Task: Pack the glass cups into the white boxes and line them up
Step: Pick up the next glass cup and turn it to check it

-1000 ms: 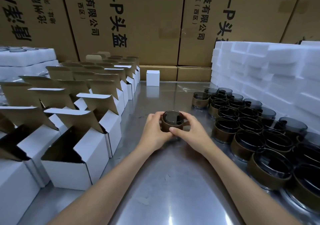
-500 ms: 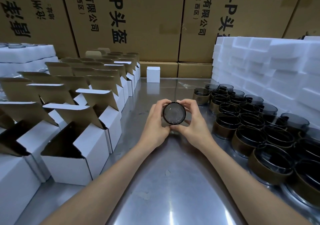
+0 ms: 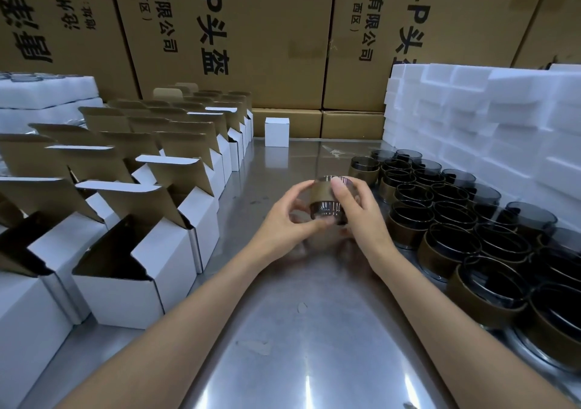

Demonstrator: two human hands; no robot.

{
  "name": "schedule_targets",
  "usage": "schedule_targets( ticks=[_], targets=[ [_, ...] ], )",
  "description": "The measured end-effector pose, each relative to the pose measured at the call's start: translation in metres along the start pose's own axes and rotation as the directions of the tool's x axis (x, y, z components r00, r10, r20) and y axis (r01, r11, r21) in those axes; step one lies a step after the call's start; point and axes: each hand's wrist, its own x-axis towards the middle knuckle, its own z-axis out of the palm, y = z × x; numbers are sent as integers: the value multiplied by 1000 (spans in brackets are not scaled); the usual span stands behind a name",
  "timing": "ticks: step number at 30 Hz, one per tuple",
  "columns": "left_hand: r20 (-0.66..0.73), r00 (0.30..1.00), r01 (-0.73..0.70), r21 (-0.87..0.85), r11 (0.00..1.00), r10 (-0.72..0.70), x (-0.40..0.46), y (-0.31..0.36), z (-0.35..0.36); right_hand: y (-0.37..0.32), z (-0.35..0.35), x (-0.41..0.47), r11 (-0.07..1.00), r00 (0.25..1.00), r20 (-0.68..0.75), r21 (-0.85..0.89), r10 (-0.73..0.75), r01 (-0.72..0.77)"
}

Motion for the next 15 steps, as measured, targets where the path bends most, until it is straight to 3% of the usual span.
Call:
schedule_targets(
  ticks=[7, 15],
  targets=[
    [-139, 954, 248, -120, 961, -264, 3, 3, -1, -3, -3, -3, 992, 980, 152, -9, 126, -126],
    [-136, 955, 245, -144, 959, -265, 3, 4, -2, -2, -5, 0, 987, 969, 192, 12, 157, -162]
  ],
)
